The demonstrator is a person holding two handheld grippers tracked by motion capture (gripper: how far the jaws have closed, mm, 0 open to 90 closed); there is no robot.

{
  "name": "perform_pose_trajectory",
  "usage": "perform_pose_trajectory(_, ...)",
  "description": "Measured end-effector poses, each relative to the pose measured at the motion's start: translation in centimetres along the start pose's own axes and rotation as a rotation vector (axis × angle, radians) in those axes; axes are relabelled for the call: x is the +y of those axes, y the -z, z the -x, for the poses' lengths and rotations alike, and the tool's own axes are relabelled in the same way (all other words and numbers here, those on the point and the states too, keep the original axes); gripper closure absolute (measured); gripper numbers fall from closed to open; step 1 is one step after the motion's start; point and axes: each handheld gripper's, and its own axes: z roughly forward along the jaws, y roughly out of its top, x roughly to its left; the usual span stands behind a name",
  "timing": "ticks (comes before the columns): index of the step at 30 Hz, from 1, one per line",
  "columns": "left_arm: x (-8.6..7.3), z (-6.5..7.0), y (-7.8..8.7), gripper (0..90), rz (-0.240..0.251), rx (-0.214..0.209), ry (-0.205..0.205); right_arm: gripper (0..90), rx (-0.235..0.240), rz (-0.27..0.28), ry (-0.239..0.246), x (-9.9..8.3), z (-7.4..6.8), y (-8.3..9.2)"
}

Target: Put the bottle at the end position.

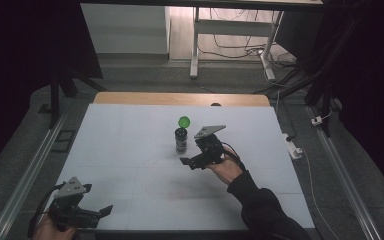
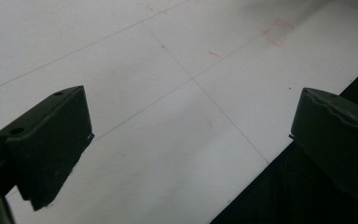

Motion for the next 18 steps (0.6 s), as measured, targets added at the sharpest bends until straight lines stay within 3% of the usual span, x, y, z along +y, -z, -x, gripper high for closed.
perform_pose_trajectory(11, 0.0, 0.1, -0.1, 0.0, -0.005, 0.001, -0.008, 0.0, 0.007, 0.018, 0.003, -1.3, -1.4, 2.6)
perform_pose_trajectory(18, 0.1, 0.1, -0.1, 0.0, -0.006, 0.003, -0.014, 0.0, -0.017, 0.017, 0.001, -2.6, -2.0, 4.3)
